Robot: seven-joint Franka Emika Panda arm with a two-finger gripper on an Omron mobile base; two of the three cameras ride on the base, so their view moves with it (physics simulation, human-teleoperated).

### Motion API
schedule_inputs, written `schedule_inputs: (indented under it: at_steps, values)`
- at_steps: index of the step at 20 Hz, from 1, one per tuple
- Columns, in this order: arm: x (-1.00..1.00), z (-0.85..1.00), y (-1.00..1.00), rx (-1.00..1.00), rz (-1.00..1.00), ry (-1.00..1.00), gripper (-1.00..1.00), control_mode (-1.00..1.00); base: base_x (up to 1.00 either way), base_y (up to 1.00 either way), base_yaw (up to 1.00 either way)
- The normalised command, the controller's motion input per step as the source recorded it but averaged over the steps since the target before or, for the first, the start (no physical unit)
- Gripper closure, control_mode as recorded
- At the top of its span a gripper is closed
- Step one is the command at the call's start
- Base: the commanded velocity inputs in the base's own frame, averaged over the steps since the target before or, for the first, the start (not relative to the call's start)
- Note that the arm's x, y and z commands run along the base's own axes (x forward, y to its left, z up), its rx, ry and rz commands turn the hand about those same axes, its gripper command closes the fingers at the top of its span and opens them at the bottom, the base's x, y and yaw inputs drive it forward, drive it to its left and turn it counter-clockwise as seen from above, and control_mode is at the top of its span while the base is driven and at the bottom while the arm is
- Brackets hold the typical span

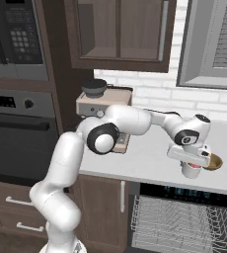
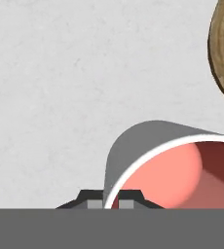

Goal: Pick up the cup and bowl from the counter, place them in the dishwasher, and close the dishwasher door.

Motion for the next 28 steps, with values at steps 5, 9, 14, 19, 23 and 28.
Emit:
schedule_inputs:
  at_steps: [5, 9, 14, 19, 23, 28]
  values:
    - [-1.0, -0.04, 0.0, 0.0, 0.07, -0.06, 1.0, -1.0, 0.0, 0.0, 0.0]
    - [-1.0, -0.14, 0.0, 0.0, 0.1, -0.07, 1.0, -1.0, 0.0, 0.0, 0.0]
    - [-0.75, -0.25, 0.0, 0.01, 0.11, -0.07, 1.0, -1.0, 0.0, 0.0, 0.0]
    - [-0.19, -0.27, 0.0, 0.07, 0.14, -0.04, 1.0, -1.0, 0.0, 0.0, 0.0]
    - [0.0, -0.3, 0.0, 0.19, 0.15, -0.07, 1.0, -1.0, 0.0, 0.0, 0.0]
    - [-0.13, -0.39, -0.33, 0.49, 0.12, -0.18, 1.0, -1.0, 0.0, 0.0, 0.0]
